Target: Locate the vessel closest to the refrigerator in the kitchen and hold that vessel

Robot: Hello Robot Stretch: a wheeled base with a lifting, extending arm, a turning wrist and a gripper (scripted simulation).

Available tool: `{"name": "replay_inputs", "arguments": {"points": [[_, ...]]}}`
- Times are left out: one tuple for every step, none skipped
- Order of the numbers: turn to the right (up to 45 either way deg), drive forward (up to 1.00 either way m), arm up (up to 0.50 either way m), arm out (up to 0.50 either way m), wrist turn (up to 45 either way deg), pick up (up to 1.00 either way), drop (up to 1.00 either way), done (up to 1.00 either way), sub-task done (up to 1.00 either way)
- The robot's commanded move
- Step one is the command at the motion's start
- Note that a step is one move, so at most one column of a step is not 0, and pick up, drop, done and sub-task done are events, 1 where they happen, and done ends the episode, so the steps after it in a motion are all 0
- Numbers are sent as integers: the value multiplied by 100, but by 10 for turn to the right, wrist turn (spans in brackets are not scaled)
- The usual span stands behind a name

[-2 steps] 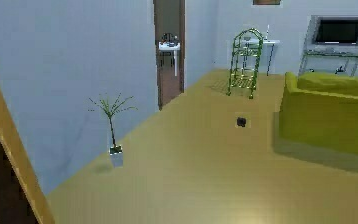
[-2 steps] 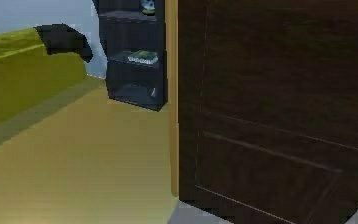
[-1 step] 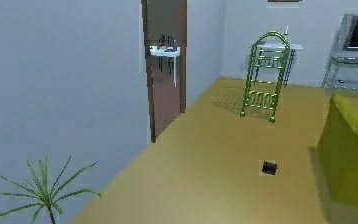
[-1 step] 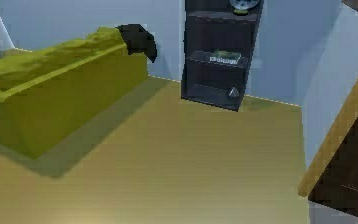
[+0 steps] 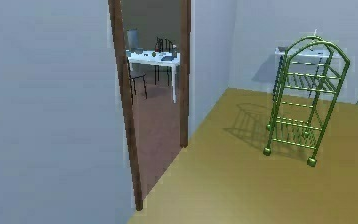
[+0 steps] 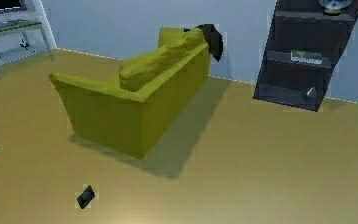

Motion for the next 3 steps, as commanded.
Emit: {"name": "replay_inputs", "arguments": {"points": [[30,0,0,0,0,0,0,0,0],[0,100,0,0,0,0,0,0,0],[120,0,0,0,0,0,0,0,0]]}}
